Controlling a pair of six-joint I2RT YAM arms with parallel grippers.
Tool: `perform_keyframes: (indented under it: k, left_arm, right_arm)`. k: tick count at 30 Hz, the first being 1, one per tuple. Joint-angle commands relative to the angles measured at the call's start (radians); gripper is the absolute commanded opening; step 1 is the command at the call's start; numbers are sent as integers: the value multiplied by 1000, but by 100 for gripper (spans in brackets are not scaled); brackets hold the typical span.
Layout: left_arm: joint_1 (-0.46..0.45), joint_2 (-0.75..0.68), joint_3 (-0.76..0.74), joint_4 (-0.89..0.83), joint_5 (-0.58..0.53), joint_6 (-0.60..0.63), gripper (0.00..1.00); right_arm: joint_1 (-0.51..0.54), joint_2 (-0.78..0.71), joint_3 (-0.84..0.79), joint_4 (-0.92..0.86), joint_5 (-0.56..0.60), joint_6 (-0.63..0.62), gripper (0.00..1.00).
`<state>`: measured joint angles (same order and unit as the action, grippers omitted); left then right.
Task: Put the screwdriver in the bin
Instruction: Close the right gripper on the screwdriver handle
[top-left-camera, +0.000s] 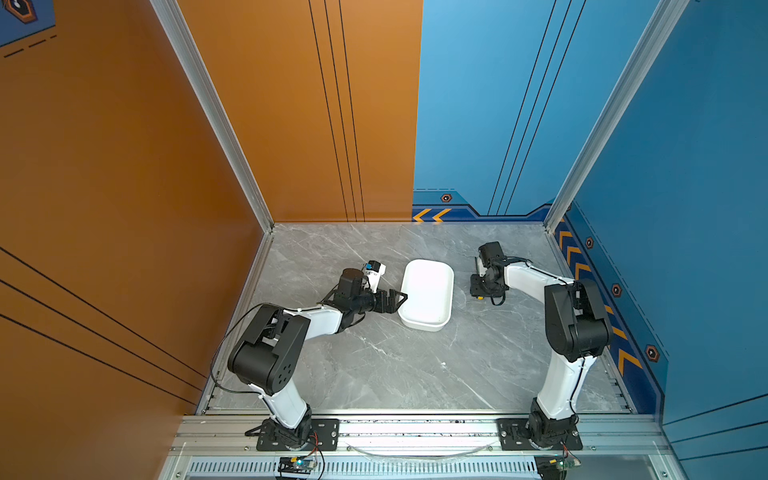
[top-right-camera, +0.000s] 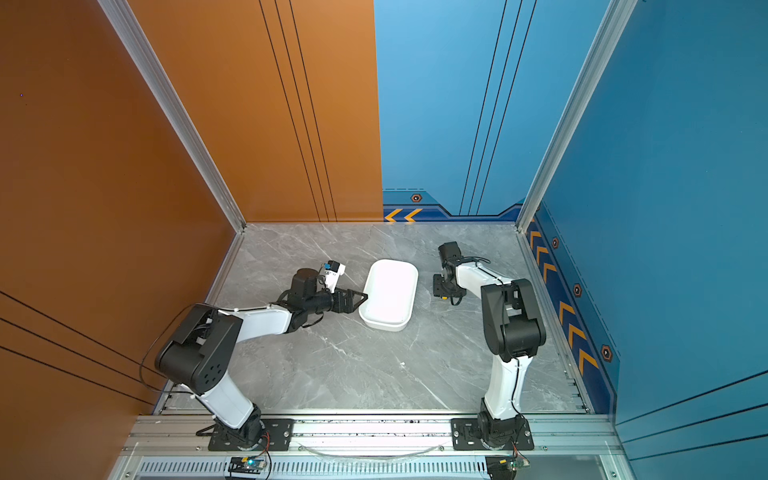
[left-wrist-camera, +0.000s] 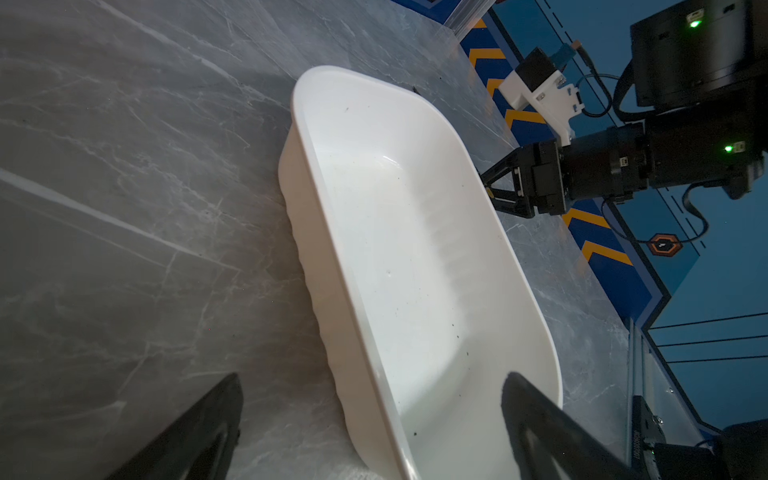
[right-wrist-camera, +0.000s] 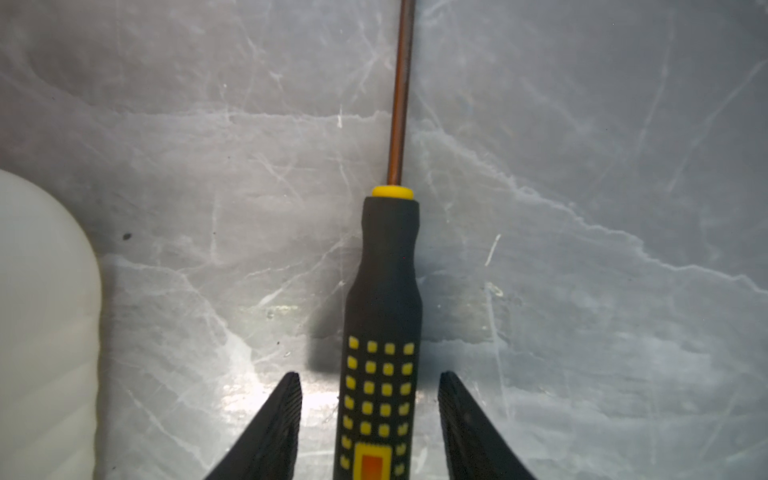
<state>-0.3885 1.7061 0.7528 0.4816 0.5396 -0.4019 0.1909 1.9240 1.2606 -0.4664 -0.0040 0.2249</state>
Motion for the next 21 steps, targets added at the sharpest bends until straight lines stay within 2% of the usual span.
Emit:
perform_keyframes:
  k: [1,6,8,11,15,17,21]
  left_arm:
    - [-15,35,36,0,30,-17,98]
    - [-34,59,59,0,24,-21,98]
    - [-39,70,66,0,23,-27,98]
    - [-45,81,75,0,29,-32,98]
    - [-49,83,76,0,29,-32,98]
    - [-50,84,78,0,33,-34,98]
    - [-65,85,87,5,41,-49,98]
  right_arm:
    - [2,33,31,-47,19,-13,50]
    - [2,47,48,-60,18,-11,47]
    - [3,54,52,-63,16,-9,43]
    - [2,56,57,-67,16,-10,31]
    - [-4,63,60,-69,1,-5,5]
    - [-5,59,56,-70,0,-4,0]
    - [-6,26,43,-69,4,2,0]
